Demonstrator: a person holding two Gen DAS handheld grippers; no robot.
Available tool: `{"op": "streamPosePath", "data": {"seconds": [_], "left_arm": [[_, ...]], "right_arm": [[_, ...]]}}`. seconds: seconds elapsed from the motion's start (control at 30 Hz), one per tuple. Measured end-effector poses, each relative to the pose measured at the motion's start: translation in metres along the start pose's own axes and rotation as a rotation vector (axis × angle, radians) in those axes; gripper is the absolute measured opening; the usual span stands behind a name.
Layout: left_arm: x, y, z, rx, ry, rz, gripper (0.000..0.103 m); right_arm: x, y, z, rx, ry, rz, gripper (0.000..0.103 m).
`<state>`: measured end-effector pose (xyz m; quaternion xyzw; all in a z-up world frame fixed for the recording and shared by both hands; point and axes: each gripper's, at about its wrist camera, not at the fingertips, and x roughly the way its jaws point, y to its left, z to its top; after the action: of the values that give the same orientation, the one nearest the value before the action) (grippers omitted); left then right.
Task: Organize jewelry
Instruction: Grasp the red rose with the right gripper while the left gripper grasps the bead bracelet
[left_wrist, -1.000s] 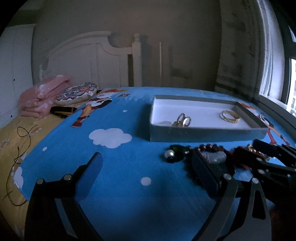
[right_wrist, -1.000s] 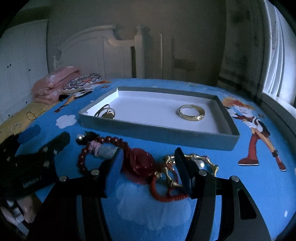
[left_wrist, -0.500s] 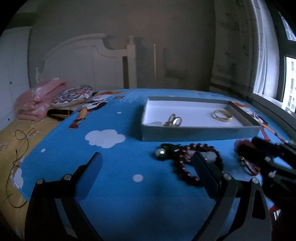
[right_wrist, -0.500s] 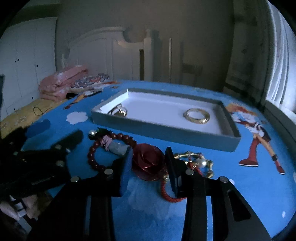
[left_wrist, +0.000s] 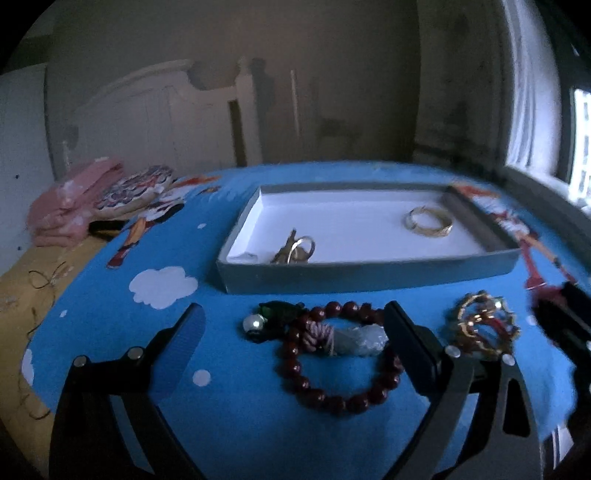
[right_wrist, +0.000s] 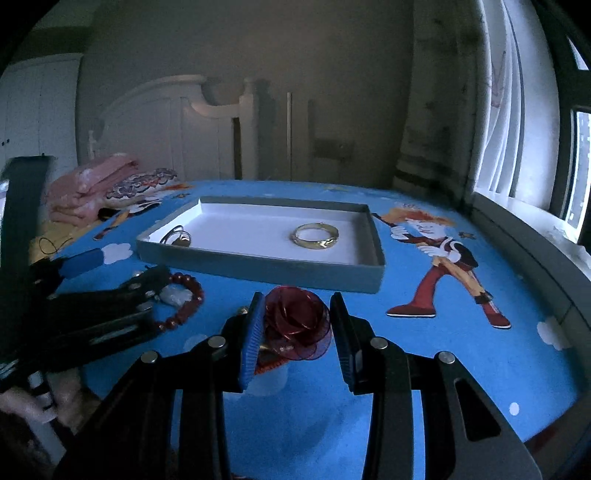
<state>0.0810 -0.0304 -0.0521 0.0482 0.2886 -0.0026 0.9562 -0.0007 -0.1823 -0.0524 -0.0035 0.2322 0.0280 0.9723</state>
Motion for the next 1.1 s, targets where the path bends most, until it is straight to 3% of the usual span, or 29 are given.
{"op": "streamPosePath", "data": {"seconds": [0.17, 0.33, 0.47, 0.6, 0.73, 0.93, 1.0, 1.03, 1.1], "left_arm": [[0.01, 0.001, -0.004, 0.002, 0.06, 0.052, 0.093], [0.005, 0.001, -0.008, 0.077, 0.026, 0.07, 0.095], [0.002, 0.021, -0.014, 0.073, 0.044, 0.038, 0.095], [0.009, 0.054, -0.019, -0.028, 0.095, -0.025, 0.095], [0.001, 0.076, -0.017, -0.12, 0.042, -0.066, 0.094], [-0.011, 0.055, -0.018, -0.018, -0.005, -0.113, 0.093], [-0.007, 0.045, -0.02, 0.025, 0.019, -0.081, 0.087], [-0.004, 0.044, -0.021, 0.027, 0.036, -0.085, 0.08], [0.005, 0.048, -0.024, -0.005, 0.077, -0.124, 0.077]], "right_arm": [[-0.018, -0.002, -0.005, -0.017, -0.035, 0.005, 0.036], [-0.023, -0.007, -0.008, 0.005, -0.045, 0.008, 0.036], [-0.018, -0.007, -0.007, 0.022, -0.04, 0.012, 0.036], [-0.012, 0.007, -0.007, -0.001, -0.026, 0.035, 0.036], [-0.01, 0.019, -0.006, -0.024, -0.028, 0.05, 0.036], [-0.007, 0.03, -0.005, -0.051, -0.019, 0.056, 0.036], [-0.008, 0.03, -0.004, -0.054, -0.023, 0.054, 0.036], [-0.008, 0.03, -0.004, -0.053, -0.023, 0.053, 0.036], [-0.008, 0.03, -0.004, -0.049, -0.024, 0.052, 0.036]]}}
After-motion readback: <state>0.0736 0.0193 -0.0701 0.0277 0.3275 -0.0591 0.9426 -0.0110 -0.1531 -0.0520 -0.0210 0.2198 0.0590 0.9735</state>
